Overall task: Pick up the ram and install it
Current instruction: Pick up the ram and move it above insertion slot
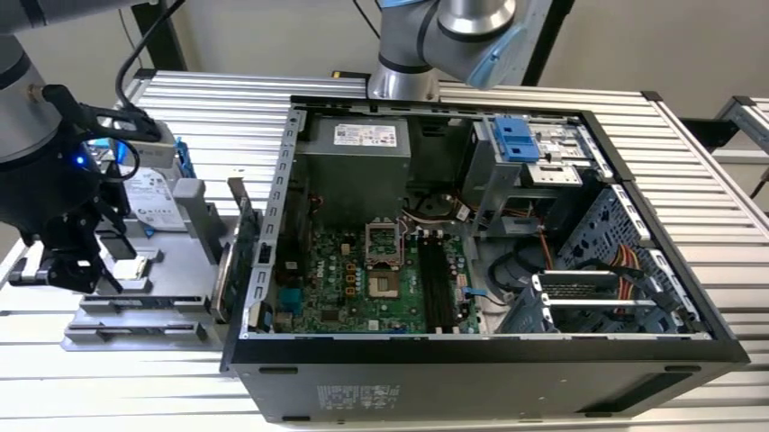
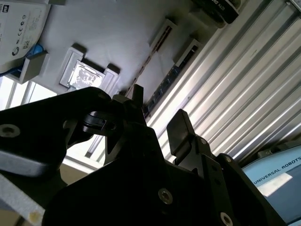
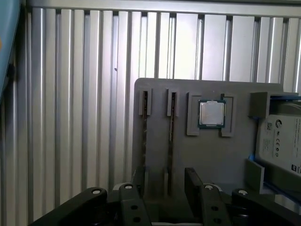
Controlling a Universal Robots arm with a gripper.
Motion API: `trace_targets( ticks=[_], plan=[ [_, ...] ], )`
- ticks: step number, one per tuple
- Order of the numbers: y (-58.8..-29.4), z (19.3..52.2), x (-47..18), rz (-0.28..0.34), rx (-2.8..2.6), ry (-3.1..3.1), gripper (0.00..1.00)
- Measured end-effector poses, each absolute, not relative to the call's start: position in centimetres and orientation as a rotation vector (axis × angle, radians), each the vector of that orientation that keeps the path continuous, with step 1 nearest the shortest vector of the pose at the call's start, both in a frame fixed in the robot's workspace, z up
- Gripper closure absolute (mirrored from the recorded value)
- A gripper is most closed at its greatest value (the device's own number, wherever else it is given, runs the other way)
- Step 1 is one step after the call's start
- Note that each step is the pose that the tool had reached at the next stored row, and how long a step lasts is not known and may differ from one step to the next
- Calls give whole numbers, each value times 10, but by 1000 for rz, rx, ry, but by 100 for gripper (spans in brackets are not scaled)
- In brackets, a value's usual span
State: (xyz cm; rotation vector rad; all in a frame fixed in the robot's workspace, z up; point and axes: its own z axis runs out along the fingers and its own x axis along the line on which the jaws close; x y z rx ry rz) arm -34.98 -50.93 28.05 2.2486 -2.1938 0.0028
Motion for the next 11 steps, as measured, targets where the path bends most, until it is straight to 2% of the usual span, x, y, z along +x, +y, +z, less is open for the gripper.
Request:
trace_targets(
  ticks=[11],
  plan=[
    [-512, 269, -350, 4, 2248, -2193, 0]
  ],
)
